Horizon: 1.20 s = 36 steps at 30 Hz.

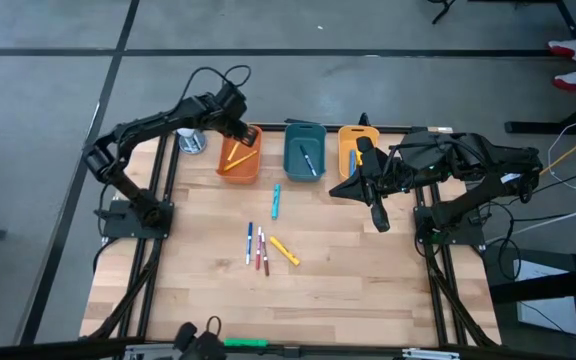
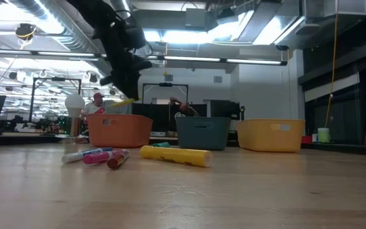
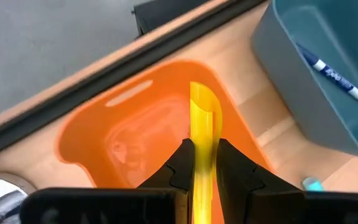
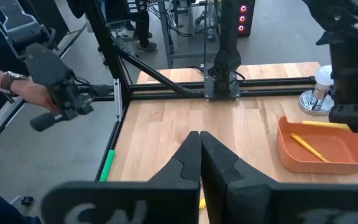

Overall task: Pick & Place Markers
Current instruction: Put the yellow pen into the orange bin

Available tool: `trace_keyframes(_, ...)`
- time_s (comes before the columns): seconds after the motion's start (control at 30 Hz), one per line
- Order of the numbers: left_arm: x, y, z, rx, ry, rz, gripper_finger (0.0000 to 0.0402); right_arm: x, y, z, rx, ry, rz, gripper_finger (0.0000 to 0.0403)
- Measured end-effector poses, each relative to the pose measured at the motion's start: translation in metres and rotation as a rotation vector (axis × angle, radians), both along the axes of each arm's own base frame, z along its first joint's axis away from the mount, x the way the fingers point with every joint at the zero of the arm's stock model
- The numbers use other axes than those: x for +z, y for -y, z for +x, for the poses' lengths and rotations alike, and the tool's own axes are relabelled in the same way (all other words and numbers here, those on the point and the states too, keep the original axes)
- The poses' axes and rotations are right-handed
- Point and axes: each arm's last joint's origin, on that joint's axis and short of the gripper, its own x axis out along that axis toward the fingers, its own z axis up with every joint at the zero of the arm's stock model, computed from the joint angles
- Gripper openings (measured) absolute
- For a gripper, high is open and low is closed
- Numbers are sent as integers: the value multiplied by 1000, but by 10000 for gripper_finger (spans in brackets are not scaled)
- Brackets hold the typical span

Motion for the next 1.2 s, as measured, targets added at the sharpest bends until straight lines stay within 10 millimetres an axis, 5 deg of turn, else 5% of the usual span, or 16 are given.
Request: trace_keyframes(1.2, -86, -18, 22, -8, -157, -255, 37, 0, 0, 0, -1, 0, 2, 0)
